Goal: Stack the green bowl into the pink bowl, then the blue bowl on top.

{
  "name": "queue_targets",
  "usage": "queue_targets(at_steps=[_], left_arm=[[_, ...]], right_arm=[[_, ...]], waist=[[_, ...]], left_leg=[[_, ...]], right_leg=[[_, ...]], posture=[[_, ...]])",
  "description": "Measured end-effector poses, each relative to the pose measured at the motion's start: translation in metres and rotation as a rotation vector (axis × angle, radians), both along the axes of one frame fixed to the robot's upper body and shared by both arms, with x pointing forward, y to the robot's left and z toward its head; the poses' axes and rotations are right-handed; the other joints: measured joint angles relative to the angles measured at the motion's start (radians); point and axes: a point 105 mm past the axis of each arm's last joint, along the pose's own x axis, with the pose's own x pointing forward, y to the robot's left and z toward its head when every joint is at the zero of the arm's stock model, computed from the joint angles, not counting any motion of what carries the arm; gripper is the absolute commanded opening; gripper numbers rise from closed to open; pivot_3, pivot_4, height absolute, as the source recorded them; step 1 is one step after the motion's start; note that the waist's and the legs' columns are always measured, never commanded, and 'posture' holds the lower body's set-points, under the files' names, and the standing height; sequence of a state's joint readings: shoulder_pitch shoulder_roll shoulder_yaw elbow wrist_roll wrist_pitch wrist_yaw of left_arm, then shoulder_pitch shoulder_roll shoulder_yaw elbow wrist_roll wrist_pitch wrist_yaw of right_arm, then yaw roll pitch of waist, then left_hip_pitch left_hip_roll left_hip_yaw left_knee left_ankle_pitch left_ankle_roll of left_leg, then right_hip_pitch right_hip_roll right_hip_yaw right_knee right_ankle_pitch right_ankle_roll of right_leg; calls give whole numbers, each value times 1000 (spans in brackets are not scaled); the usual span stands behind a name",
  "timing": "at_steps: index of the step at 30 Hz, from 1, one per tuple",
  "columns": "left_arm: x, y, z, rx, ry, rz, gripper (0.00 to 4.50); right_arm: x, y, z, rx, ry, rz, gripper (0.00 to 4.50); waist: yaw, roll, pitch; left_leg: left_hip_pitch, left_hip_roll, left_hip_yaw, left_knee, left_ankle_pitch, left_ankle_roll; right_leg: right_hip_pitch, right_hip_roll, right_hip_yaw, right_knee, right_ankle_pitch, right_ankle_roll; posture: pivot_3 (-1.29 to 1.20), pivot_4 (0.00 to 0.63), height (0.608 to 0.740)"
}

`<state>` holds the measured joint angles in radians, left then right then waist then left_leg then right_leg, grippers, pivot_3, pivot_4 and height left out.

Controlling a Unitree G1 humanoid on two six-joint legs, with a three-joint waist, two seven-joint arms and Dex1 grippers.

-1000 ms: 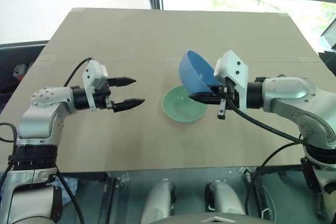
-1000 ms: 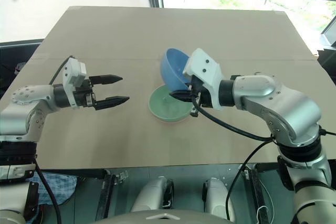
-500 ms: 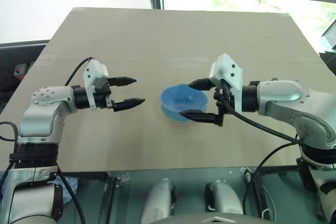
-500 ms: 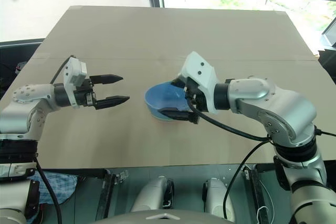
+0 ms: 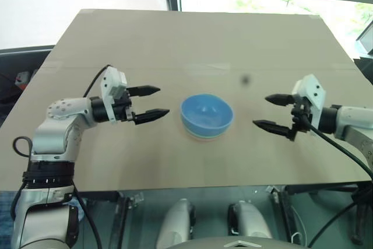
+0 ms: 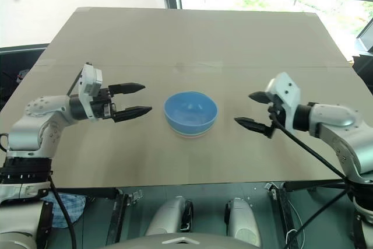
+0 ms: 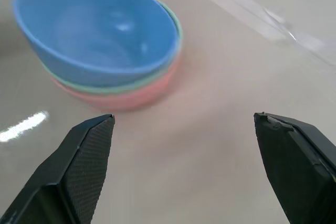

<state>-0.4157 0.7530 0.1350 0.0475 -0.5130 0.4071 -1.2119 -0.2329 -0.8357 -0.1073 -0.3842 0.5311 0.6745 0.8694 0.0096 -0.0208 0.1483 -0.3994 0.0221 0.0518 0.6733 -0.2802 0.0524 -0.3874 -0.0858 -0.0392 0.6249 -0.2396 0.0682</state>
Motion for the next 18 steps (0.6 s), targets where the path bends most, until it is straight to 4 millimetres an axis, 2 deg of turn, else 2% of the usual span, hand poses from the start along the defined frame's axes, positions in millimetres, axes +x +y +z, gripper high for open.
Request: queue_targets(at_steps=[5, 7, 8, 13, 18], left_arm=[[2, -1, -15, 27, 14, 79, 4500], [1, 2, -20, 34, 23, 108, 4500], [-1, 4, -27, 50, 22, 140, 4500], [-10, 10, -38, 51, 32, 192, 4500], [-19, 14, -46, 60, 33, 218, 4500]], right_arm=[[-8, -29, -21, 46, -26, -23, 4461], [-9, -38, -23, 69, -34, -41, 4461], [-10, -51, -25, 112, -62, -66, 4461], [-24, -67, -39, 150, -48, -41, 4461], [-30, -70, -43, 164, -50, 8, 4461]], waist=[[4, 0, 0], [5, 0, 0], [4, 0, 0], [4, 0, 0], [4, 0, 0]], left_leg=[[0, 0, 0, 1, 0, 0], [0, 0, 0, 1, 0, 0], [1, 0, 0, 1, 0, 0], [3, 1, 0, 1, 0, 0], [5, 1, 0, 1, 0, 0]], right_leg=[[1, 0, 1, 0, 0, 0], [1, 0, 1, 0, 0, 0], [2, 0, 1, 0, 0, 0], [3, 0, 1, 0, 0, 0], [5, -1, 1, 0, 0, 0]], posture=[[0, 150, 740], [0, 150, 740], [0, 150, 740], [0, 150, 740], [0, 150, 740]])
